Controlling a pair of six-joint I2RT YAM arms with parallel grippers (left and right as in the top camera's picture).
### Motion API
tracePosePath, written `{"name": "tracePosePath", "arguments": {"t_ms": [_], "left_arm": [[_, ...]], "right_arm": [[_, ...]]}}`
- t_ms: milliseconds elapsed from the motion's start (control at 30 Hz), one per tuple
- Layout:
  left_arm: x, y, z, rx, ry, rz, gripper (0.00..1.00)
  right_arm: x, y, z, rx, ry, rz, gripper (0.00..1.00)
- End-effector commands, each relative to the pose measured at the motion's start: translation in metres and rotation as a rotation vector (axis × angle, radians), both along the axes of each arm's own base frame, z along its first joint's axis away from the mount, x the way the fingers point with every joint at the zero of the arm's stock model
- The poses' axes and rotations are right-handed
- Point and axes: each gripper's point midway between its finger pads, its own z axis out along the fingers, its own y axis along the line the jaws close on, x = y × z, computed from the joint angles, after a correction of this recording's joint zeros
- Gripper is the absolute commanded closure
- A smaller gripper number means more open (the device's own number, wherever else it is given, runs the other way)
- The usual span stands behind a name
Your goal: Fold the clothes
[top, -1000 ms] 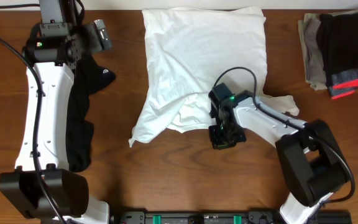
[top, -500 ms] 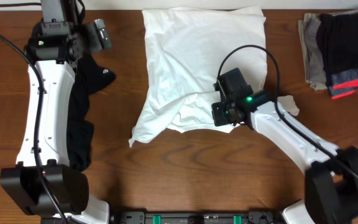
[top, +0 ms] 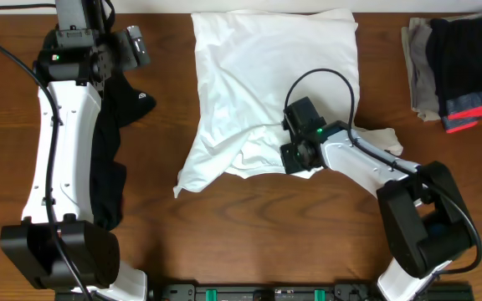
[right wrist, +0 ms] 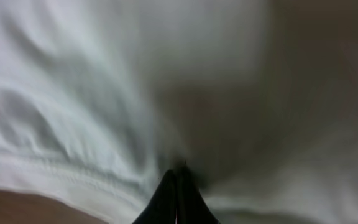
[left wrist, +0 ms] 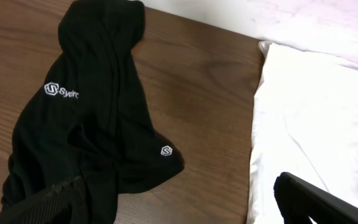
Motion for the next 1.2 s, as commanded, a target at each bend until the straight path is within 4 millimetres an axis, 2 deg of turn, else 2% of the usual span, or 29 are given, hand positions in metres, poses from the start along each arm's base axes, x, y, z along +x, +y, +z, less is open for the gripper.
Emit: {"name": "tracePosePath", "arguments": {"t_ms": [0,133,267,500,733,900,1067,1167], "left_arm": [[0.002,0.004,-0.003,0.014,0.006,0.006,0.02],[0.004,0.005,0.000,0.015,-0.009,0.006,0.02],[0.009,0.005,0.004,0.016,-0.034,0.006,0.02],[0.012,0.005,0.007,0.037,-0.049,-0.013,0.02],[0.016,0.006,0.011,0.056,-0.069,-0.031,0.02],[0.017,0.006,0.012,0.074,-0.071,-0.049,0.02],[0.017,0.006,0.012,0.106,-0.068,-0.082,0.02],[0.017,0.006,0.012,0.108,-0.068,-0.084,0.02]], "right_arm": [[-0.028,-0.003,-0.015,-0.008,0.112,-0.003,0.99],[-0.060,-0.014,-0.021,-0.052,0.227,-0.017,0.99],[-0.082,-0.020,-0.024,-0.070,0.305,-0.013,0.99],[-0.122,-0.009,-0.026,-0.012,0.446,-0.004,0.99],[-0.163,-0.007,-0.028,-0.050,0.537,0.022,0.99],[-0.161,0.001,-0.012,-0.010,0.498,0.036,0.98],[-0.154,0.004,0.031,0.066,0.390,0.022,0.99],[-0.141,0.005,0.059,0.130,0.270,0.014,0.99]]}}
